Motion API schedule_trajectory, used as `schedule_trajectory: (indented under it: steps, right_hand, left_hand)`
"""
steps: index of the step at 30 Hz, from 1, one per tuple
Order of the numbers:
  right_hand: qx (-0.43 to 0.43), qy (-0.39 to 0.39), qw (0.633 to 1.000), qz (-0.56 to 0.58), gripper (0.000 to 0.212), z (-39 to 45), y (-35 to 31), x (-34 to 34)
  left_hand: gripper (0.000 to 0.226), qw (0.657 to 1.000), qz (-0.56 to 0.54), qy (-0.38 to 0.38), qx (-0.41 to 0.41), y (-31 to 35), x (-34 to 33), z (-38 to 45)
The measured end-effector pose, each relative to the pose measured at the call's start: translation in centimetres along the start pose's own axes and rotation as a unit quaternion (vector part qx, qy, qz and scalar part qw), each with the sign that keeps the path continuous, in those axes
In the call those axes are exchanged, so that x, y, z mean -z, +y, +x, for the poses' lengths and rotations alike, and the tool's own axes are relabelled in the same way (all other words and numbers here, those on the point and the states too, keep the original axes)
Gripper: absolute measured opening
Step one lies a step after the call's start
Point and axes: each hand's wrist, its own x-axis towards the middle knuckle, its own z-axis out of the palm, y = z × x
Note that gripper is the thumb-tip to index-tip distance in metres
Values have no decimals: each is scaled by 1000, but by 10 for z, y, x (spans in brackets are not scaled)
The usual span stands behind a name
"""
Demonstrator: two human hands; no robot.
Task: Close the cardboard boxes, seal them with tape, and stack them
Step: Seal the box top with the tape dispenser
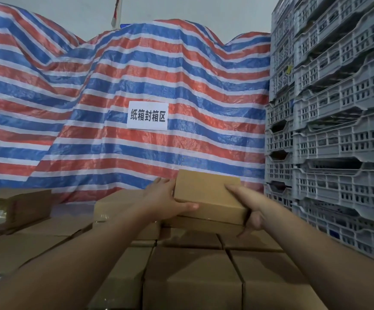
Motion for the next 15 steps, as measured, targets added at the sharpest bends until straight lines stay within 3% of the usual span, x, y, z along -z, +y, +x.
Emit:
schedule_trajectory:
  steps: [2, 5, 10, 15]
  right_hand:
    - [3, -38, 999, -25, 56, 14, 0, -3]
    - [15, -47, 998, -41, 47, 30, 2, -8]
    - [7, -60, 997, -56, 54, 46, 3, -18]
    - [-1, -52, 995, -83, 57, 54, 5, -30]
  left_hand:
    - [98, 996, 89, -1, 17, -10, -9, 9]
    - [101, 993, 121, -12, 10, -24, -17, 22]
    - [109, 984, 171, -44, 33, -41, -18, 41]
    - [103, 972, 222, -74, 21, -48, -20, 45]
